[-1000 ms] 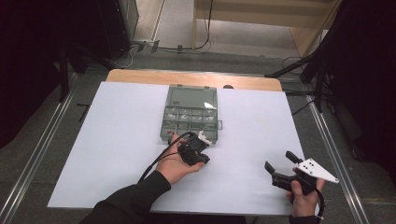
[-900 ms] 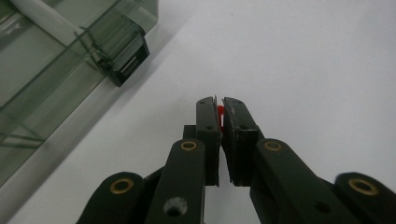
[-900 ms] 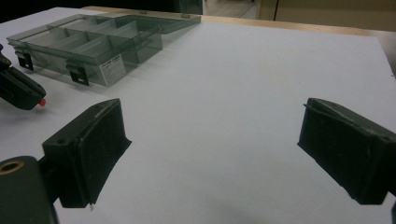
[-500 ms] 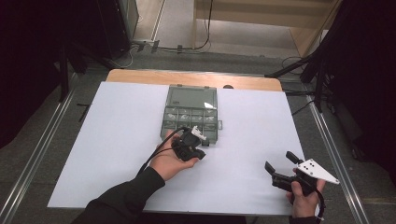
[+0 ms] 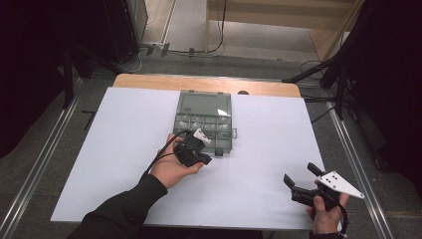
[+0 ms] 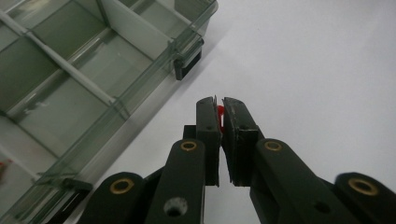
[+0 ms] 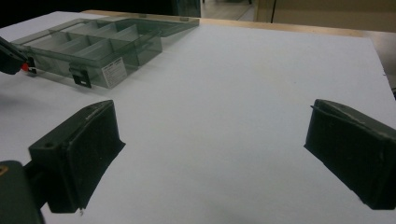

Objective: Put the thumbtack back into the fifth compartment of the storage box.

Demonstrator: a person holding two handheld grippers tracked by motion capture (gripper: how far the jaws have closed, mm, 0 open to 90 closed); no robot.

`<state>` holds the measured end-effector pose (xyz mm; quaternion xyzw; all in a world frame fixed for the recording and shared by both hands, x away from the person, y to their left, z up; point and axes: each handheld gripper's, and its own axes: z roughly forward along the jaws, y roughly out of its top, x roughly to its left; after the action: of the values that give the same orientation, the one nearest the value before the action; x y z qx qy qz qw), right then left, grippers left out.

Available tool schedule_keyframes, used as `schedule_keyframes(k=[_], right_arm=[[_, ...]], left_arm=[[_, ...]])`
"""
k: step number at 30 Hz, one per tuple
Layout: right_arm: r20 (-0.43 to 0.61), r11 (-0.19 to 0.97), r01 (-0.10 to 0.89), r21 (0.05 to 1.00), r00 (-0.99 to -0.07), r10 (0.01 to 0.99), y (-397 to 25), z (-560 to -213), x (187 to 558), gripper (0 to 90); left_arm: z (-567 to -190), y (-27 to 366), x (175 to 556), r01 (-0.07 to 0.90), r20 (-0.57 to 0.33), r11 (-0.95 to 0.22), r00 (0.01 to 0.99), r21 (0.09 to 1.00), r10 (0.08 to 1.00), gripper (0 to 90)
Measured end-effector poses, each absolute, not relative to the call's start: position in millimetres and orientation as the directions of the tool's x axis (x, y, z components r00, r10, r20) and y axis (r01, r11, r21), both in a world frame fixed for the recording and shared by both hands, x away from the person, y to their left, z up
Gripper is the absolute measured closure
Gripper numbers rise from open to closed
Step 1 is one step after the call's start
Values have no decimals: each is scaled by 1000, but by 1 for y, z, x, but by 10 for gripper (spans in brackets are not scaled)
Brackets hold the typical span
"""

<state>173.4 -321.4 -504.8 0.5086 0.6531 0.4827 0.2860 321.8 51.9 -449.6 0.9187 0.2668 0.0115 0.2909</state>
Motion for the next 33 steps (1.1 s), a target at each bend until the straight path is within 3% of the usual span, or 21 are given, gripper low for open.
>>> schedule_keyframes(k=[33], right_arm=[[102,33,401,915,-310,945,-318,-508,173,25]], left_arm=[[-432,87,338,514,-130,-635,825,577,549,852]])
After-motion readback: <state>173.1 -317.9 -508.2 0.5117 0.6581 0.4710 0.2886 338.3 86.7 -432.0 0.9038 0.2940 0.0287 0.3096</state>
